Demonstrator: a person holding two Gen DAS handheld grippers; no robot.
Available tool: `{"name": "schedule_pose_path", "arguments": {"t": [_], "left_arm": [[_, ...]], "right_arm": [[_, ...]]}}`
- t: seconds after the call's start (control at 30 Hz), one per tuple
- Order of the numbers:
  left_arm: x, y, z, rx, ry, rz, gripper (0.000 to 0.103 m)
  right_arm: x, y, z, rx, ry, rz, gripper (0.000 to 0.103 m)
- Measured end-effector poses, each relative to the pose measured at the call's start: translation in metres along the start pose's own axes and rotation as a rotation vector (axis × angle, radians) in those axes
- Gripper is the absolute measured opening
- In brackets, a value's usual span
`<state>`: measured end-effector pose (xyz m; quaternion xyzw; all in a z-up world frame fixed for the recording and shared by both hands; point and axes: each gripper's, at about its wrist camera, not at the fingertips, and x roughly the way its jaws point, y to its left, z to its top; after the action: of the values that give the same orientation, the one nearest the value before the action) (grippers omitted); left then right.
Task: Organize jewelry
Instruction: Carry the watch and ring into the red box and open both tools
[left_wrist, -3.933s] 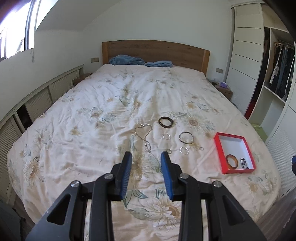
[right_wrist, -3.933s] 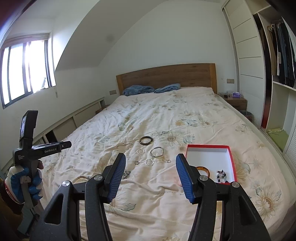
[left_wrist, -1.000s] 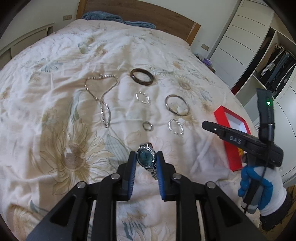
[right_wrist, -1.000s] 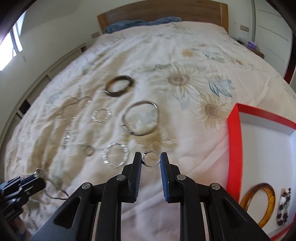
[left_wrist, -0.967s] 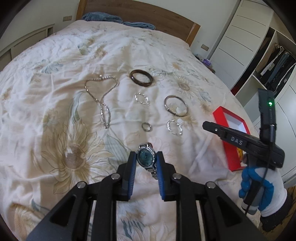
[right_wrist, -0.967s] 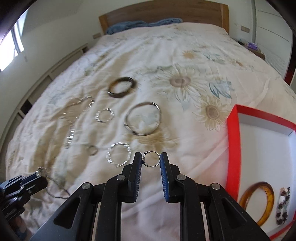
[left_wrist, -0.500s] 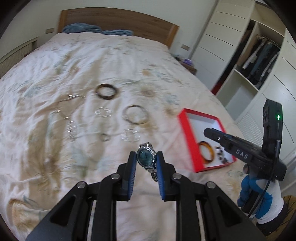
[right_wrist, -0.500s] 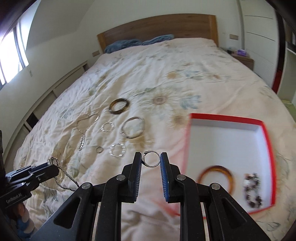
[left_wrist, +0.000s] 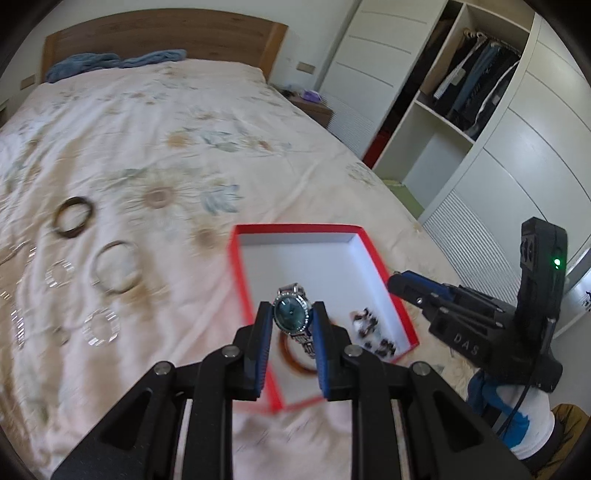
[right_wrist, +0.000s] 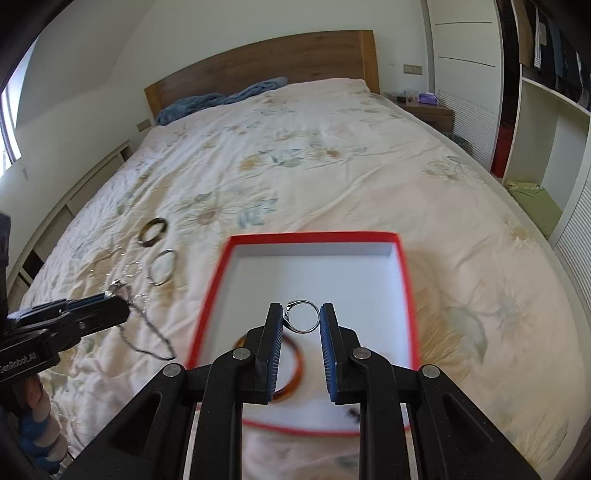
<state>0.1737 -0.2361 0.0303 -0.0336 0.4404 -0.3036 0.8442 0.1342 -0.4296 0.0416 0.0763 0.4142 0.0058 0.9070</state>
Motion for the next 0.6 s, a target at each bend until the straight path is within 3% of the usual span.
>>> {"name": "schedule_pose_path", "arguments": {"t": [0.3,0.6], "left_arm": [[0.102,-0.013,0.025,0.009,0.111,0.046,0.020],[0.142,-0.001,0.014,0.024,0.177,0.094,0.020]], "right_arm": [[0.063,-0.037,0.016,-0.013,0.071,0.007,0.020],[0.103,-0.049,-0.001,-0.042,0.156,-0.012,0.021]]}}
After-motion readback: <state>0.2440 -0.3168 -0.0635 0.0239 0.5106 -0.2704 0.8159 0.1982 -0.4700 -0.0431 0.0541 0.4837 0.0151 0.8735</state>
